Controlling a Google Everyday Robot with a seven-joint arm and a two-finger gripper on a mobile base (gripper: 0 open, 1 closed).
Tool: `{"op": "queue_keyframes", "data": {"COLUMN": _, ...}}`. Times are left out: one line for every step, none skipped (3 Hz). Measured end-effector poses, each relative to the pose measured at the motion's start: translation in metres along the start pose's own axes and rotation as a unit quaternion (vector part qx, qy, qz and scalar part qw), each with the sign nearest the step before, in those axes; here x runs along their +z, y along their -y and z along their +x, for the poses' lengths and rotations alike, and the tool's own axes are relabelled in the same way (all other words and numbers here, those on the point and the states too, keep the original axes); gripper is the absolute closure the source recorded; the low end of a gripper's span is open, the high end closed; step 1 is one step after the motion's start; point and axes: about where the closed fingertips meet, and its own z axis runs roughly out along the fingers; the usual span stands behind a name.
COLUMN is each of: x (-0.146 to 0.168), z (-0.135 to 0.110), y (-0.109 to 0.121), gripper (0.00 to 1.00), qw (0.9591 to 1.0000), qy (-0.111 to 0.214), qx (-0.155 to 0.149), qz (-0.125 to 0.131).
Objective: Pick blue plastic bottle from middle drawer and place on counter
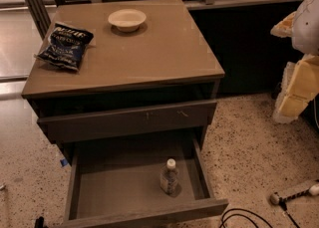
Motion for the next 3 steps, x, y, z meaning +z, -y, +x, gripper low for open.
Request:
{"op": "queue_keyframes", "data": {"x": 0.000, "z": 0.000, "y": 0.000, "gripper": 0.00, "qw": 1.0000, "qy": 0.000, "qx": 0.000, "qz": 0.000}}
{"op": "queue_keyframes", "data": {"x": 0.000, "z": 0.000, "y": 0.000, "gripper": 0.19, "qw": 1.0000, "qy": 0.000, "qx": 0.000, "qz": 0.000}}
{"op": "queue_keyframes", "data": {"x": 0.020, "z": -0.002, "y": -0.004, "gripper": 0.42, "qw": 0.9998, "qy": 0.018, "qx": 0.009, "qz": 0.004}}
